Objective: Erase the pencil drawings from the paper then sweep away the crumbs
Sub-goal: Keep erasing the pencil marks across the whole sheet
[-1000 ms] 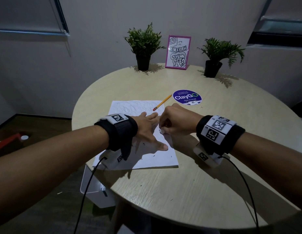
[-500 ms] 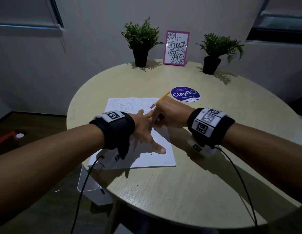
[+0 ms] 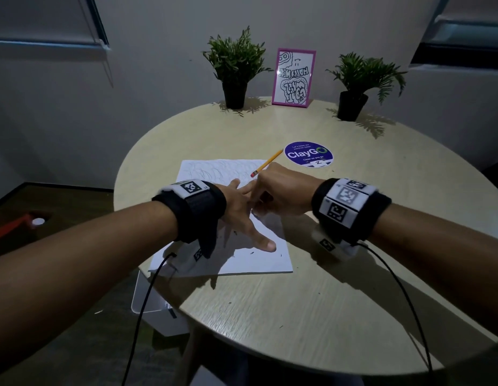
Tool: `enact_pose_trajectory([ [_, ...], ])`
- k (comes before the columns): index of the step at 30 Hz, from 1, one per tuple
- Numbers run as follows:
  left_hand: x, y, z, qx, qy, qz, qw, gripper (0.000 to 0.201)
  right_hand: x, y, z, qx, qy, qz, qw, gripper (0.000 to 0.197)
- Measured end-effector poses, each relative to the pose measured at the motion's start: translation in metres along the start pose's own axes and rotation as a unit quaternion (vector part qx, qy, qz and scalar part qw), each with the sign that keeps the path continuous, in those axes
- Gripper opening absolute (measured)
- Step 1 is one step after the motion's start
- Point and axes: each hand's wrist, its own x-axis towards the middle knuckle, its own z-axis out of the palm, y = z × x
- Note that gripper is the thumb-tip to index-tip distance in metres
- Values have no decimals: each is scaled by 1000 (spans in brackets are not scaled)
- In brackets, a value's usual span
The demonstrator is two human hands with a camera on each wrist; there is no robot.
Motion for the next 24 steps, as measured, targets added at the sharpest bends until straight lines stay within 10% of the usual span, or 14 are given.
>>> enact_pose_trajectory([
  [6,0,0,0,2,3,-14,1000,139,-18,-1,-10,4,-101,14,995,8],
  [11,1,0,0,7,-6,-3,1000,123,3,-2,-3,1,2,-1,1000,18],
  [19,0,1,2,3,8,-14,1000,140,-21,-2,-11,13,-91,11,996,5],
  [24,1,0,1,0,3,4,1000,126,3,-5,-7,10,12,23,1000,16],
])
